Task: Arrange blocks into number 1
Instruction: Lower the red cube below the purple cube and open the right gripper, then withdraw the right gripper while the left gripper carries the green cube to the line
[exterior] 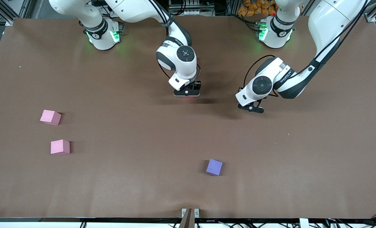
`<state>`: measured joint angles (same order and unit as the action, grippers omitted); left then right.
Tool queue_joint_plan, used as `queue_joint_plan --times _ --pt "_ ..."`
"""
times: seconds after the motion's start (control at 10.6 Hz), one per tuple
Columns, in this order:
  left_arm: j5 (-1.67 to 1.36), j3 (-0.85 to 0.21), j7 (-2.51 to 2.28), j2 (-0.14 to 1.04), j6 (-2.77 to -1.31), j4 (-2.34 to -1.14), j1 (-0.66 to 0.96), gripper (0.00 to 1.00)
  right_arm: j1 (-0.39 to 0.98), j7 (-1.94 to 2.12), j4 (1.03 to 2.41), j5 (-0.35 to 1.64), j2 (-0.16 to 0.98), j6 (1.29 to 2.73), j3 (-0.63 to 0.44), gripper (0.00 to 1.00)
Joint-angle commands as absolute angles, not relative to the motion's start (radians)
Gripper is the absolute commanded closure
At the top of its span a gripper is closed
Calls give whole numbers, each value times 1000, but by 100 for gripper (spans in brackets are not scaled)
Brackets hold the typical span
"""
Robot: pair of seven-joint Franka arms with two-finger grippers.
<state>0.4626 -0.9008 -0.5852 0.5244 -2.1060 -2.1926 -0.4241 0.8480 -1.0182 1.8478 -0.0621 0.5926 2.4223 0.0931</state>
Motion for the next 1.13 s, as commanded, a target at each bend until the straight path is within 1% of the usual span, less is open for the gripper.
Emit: queue_joint_plan --times 0.0,0.09,0.28,0.47,0.57,0.66,0.85,1.04 --pt "495 -897 -707 531 -2106 -2148 -420 100 853 -1055 1873 -64 560 2418 86 0" --pt "497 -896 -745 531 -2106 -2122 -420 100 848 -1039 1868 -64 548 2413 83 0" --pt "491 -896 -765 531 -2105 -2053 -400 100 796 -973 1839 -66 479 2317 77 0" --pt "491 -894 -767 583 -2096 -1952 -362 100 720 -899 1778 -64 427 2185 78 0" --pt "492 -864 -769 616 -2092 -1901 -312 100 669 -850 1757 -64 408 2145 78 0" --pt "492 -797 -779 627 -2092 -1857 -216 100 608 -800 1746 -64 394 2111 78 0" --pt "471 -621 -796 646 -2092 -1757 23 100 466 -697 1740 -64 382 2094 77 0" --pt "417 -513 -819 704 -2050 -1639 206 100 308 -609 1720 -63 390 2092 77 0"
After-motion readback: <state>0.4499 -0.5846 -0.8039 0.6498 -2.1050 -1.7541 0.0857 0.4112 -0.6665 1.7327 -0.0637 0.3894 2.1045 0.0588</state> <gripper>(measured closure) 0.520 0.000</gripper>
